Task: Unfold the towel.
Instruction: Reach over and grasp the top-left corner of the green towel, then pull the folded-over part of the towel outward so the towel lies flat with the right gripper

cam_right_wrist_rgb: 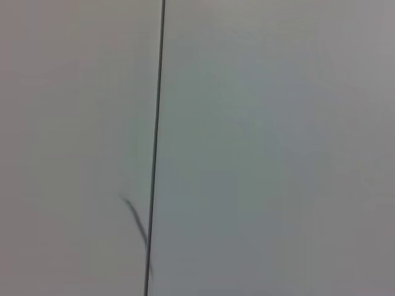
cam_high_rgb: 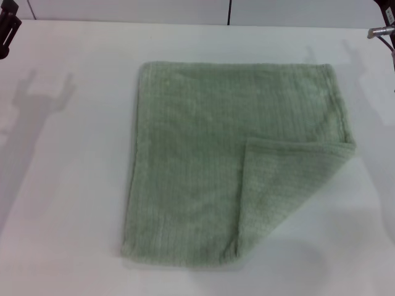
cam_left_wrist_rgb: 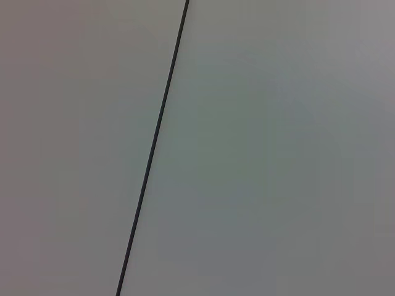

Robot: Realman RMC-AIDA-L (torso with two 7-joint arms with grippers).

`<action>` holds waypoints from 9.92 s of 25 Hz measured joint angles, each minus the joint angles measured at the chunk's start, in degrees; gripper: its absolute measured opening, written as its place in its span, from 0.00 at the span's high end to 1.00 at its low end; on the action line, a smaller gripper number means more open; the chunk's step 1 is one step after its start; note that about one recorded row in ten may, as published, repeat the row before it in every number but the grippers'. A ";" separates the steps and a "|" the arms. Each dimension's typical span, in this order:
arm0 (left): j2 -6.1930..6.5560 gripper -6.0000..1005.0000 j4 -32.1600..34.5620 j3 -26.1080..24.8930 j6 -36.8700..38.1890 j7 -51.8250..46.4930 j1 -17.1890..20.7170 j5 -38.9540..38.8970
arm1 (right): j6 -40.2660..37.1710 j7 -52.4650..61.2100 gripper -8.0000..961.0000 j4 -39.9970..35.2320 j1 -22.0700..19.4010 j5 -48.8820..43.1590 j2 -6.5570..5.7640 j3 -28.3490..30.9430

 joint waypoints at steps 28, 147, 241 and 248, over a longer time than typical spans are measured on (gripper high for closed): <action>0.04 0.24 -1.03 2.01 0.68 -0.36 -1.08 0.10 | -0.27 1.40 0.15 0.15 0.02 -0.04 0.09 -0.02; -0.51 0.97 1.30 34.97 -51.35 -14.76 -22.07 0.35 | 46.98 0.79 0.15 -30.10 3.41 -11.50 -0.89 9.64; -0.26 0.95 1.30 34.27 -53.40 -14.60 -22.42 1.67 | 138.58 -17.65 0.16 -23.19 24.53 -1.62 -0.44 26.19; -0.26 0.95 1.30 34.27 -53.39 -14.60 -22.42 1.67 | 138.31 -17.88 0.16 -22.10 24.78 -1.61 -0.40 26.25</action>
